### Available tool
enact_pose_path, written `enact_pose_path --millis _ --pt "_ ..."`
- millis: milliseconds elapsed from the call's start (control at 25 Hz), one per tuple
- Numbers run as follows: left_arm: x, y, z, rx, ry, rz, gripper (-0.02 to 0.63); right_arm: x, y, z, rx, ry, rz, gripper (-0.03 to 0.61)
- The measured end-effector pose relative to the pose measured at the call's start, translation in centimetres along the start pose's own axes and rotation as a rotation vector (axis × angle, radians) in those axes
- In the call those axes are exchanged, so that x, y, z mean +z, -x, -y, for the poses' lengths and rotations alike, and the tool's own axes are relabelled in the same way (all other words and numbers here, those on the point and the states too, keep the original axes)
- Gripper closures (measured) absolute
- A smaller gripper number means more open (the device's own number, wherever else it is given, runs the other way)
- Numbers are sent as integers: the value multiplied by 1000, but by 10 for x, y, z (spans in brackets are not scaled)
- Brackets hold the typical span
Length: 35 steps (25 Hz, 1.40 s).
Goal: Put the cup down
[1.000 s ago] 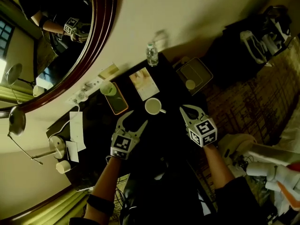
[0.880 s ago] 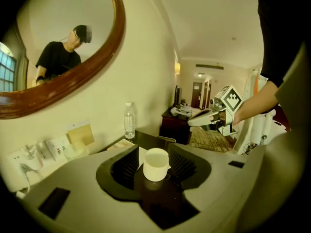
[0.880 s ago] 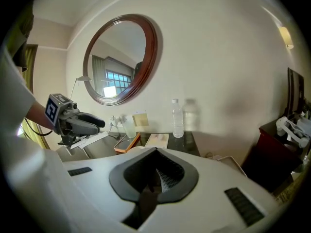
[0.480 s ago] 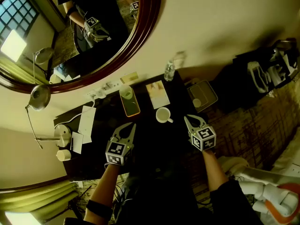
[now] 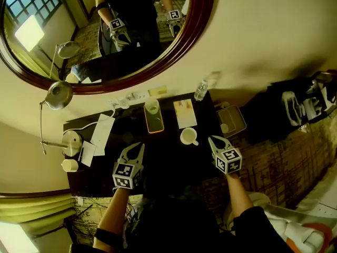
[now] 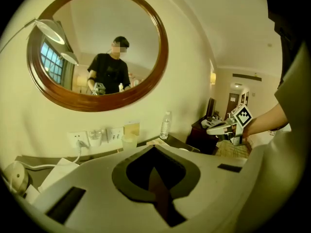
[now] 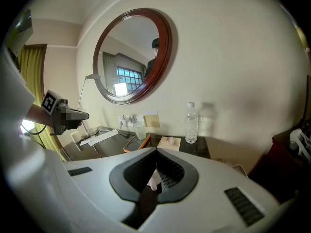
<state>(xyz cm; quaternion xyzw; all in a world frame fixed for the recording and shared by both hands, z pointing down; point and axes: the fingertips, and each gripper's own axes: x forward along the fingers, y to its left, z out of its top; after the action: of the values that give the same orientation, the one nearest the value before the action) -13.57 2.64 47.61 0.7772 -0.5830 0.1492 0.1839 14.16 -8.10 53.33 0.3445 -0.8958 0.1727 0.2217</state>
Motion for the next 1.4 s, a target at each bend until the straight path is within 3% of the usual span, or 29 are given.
enact_pose_path --millis 440,800,1080,1280,1400 --pt "-13 25 -29 52 72 24 612 22 -26 -28 65 49 6 575" --pt "-16 32 -42 89 65 19 612 46 -64 -38 96 123 -4 545" --pt "-23 24 -56 125 53 -9 612 62 -134 -57 291 244 -44 264" --pt "-26 11 -62 141 46 -25 612 67 -194 -67 441 328 -67 142" --pt "-31 3 -66 159 53 -31 612 66 -226 -74 502 373 -80 120"
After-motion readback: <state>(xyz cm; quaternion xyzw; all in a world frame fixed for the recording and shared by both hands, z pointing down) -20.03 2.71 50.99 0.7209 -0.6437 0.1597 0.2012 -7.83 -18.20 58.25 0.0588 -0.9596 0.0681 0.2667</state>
